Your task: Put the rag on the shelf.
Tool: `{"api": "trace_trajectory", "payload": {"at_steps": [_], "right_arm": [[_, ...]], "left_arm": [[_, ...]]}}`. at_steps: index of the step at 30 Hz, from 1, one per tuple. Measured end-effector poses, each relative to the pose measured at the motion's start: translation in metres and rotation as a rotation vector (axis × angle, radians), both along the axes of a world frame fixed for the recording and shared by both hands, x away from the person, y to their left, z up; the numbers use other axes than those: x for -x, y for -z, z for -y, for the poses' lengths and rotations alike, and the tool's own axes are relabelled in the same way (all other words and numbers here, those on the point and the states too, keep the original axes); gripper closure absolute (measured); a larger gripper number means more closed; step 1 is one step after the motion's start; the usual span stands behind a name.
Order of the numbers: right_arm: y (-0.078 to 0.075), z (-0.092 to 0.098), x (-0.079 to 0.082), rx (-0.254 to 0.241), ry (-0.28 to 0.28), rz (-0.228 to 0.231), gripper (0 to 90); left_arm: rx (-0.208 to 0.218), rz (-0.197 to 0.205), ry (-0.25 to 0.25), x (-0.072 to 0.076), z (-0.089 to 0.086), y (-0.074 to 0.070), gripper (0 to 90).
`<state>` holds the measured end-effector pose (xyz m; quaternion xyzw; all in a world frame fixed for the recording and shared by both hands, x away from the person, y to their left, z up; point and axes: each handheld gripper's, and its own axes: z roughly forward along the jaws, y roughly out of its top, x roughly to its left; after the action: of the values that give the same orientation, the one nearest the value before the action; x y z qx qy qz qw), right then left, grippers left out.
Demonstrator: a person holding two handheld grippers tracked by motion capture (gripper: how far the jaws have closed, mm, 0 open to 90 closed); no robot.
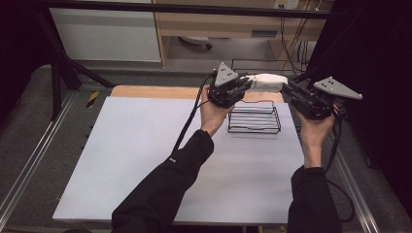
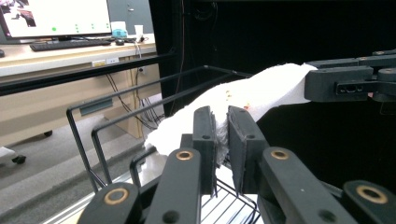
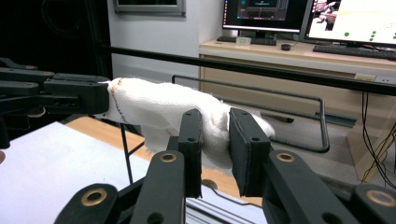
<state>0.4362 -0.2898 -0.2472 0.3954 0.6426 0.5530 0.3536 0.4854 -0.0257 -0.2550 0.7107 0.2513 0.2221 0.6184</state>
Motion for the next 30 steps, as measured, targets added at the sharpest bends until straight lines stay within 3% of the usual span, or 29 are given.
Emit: {"api": "trace_trajectory", "payload": {"at_steps": [6, 16, 23, 30], "right_arm": [[0.005, 0.002, 0.005, 0.02, 0.0, -0.025, 74.0], [0.011, 0.004, 0.006, 0.033, -0.016, -0.072, 73.4], [0.016, 0.005, 0.006, 0.04, -0.016, -0.103, 72.8], [0.013, 0.005, 0.008, 0.03, -0.019, -0.089, 66.3]], "left_arm": [[-0.026, -0.003, -0.002, 0.003, 0.001, 0.003, 79.6], [-0.06, -0.054, 0.009, 0.001, 0.0, 0.008, 74.5], [-0.089, -0.066, 0.012, 0.001, 0.001, 0.012, 79.2], [-0.106, -0.067, 0.009, 0.002, 0.0, 0.012, 80.3]]}}
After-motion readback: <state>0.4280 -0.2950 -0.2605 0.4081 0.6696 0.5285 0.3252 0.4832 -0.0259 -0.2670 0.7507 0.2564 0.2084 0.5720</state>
